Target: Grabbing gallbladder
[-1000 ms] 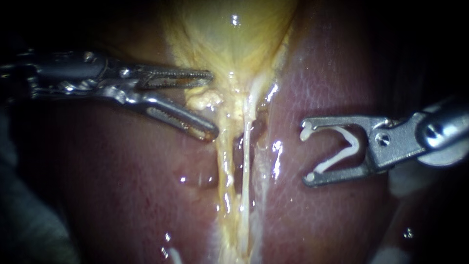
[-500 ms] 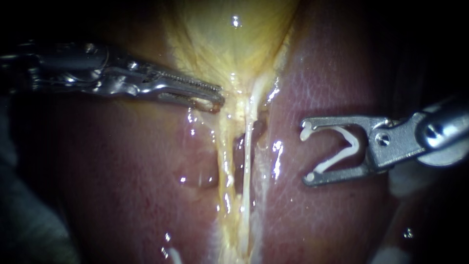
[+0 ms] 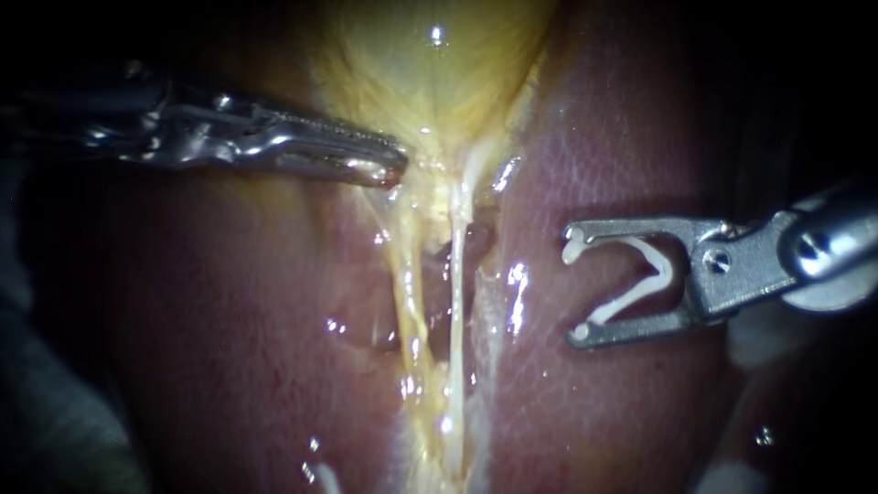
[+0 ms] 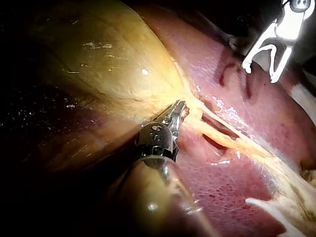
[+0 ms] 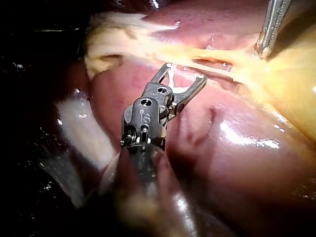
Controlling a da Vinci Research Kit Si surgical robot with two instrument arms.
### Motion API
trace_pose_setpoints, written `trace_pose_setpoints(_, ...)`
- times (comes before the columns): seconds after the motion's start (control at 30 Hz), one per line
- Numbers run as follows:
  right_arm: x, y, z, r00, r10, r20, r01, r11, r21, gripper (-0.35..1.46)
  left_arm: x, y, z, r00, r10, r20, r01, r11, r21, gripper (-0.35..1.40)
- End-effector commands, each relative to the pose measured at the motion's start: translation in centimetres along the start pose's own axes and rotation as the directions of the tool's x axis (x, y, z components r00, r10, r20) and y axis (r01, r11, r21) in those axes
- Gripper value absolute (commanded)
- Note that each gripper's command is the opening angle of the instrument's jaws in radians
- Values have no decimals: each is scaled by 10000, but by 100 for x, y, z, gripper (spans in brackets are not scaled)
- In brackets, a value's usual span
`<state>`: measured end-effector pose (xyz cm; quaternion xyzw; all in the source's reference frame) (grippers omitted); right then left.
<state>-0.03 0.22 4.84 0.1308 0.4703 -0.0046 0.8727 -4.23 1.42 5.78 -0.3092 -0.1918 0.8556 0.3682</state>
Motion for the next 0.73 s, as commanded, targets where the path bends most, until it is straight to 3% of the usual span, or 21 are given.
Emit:
trace_pose_setpoints(0.03, 0, 0, 0, 10000, -2, -1, 2, 10000, 2, 50, -1, 1, -5, 10000, -52, 0, 52, 10000, -8, -35)
trace_pose_setpoints(0.23, 0, 0, 0, 10000, -1, -1, 1, 10000, 1, 50, 1, 1, -41, 9998, -179, -19, 179, 9998, 118, -35)
trace_pose_setpoints(0.37, 0, 0, 0, 10000, -1, 0, 1, 10000, 0, 49, 7, 0, -53, 9997, -248, 8, 247, 9995, 176, -35)
trace_pose_setpoints(0.73, 0, 1, 0, 10000, 2, 1, -2, 10000, -3, 49, 13, 1, -49, 9995, -300, -26, 300, 9993, 203, -35)
